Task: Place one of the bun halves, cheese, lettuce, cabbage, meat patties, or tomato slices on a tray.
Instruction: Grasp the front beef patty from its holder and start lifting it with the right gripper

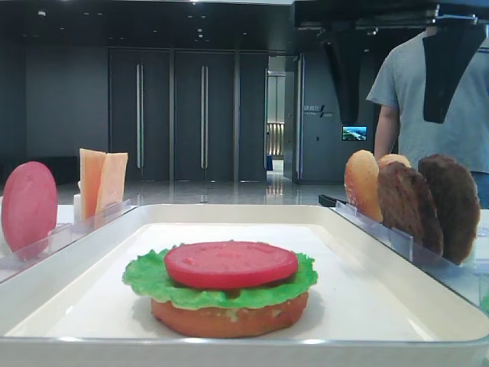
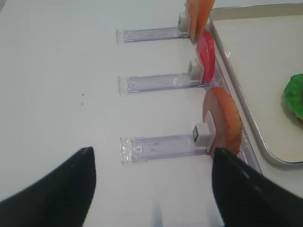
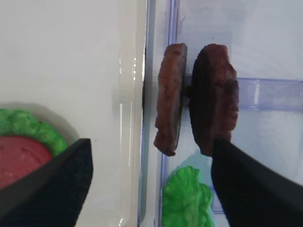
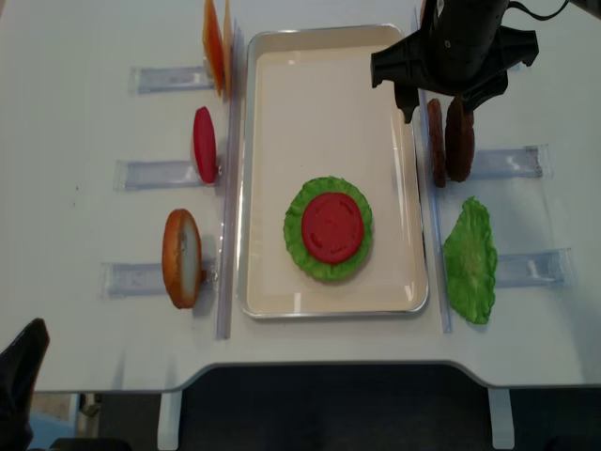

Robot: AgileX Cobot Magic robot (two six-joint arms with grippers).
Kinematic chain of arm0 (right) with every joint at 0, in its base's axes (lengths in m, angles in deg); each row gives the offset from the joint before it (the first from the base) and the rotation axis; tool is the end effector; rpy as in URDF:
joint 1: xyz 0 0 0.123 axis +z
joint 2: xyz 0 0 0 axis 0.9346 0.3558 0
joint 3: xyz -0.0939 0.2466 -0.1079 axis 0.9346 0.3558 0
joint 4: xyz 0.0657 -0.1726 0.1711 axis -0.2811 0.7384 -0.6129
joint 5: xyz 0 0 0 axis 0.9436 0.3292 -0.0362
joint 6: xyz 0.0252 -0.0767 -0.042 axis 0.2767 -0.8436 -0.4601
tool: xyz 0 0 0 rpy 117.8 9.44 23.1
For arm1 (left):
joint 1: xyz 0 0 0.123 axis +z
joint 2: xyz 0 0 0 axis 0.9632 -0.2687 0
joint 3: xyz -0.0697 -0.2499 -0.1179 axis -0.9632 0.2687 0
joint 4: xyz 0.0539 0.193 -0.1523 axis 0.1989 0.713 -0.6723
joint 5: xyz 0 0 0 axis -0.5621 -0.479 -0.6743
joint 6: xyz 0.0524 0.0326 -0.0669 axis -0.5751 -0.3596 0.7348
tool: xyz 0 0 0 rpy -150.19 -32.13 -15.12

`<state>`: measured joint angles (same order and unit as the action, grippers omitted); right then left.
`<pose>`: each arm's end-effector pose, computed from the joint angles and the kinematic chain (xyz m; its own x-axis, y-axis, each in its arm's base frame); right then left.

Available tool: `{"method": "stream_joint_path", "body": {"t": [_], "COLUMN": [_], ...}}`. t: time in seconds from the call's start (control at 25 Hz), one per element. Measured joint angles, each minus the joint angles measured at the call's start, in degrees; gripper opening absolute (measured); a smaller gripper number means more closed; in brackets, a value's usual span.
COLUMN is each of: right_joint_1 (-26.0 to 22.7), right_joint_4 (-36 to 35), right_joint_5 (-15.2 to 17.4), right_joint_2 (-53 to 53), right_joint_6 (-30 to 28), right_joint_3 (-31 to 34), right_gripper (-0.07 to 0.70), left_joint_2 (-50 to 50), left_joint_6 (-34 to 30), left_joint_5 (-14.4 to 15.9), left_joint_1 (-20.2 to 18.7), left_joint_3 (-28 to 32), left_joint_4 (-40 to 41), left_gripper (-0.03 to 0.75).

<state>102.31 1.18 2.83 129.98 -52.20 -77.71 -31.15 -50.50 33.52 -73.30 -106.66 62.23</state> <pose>0.2935 0.1850 0.2631 -0.9861 -0.0832 -0.1439 -0.0851 0.9963 0.0076 -0.0070 -0.0050 0.2662 -0.5027 0.0524 -0.8629 0.0578 0.9980 0.0269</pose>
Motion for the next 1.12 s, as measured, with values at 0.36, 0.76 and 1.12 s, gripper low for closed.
{"method": "stream_joint_path", "body": {"t": [0.36,0.76,1.12], "right_joint_1": [0.00,0.00,0.00], "right_joint_4": [-0.17,-1.03,-0.78], "right_joint_5": [-1.54,-1.76,-1.76], "right_joint_2": [1.56,4.37,4.53], "right_joint_6": [0.00,0.02,0.02], "right_joint_3": [0.00,-0.11,-0.11], "right_gripper": [0.508,0.508,0.508], "left_joint_2": [0.00,0.00,0.00], "left_joint_6": [0.00,0.00,0.00], "left_joint_5": [0.00,0.00,0.00], "left_joint_1": [0.00,0.00,0.00], "left_joint_3": [0.00,0.00,0.00], "left_joint_4": [0.00,0.00,0.00], "left_gripper": [0.578,0.578,0.578]}}
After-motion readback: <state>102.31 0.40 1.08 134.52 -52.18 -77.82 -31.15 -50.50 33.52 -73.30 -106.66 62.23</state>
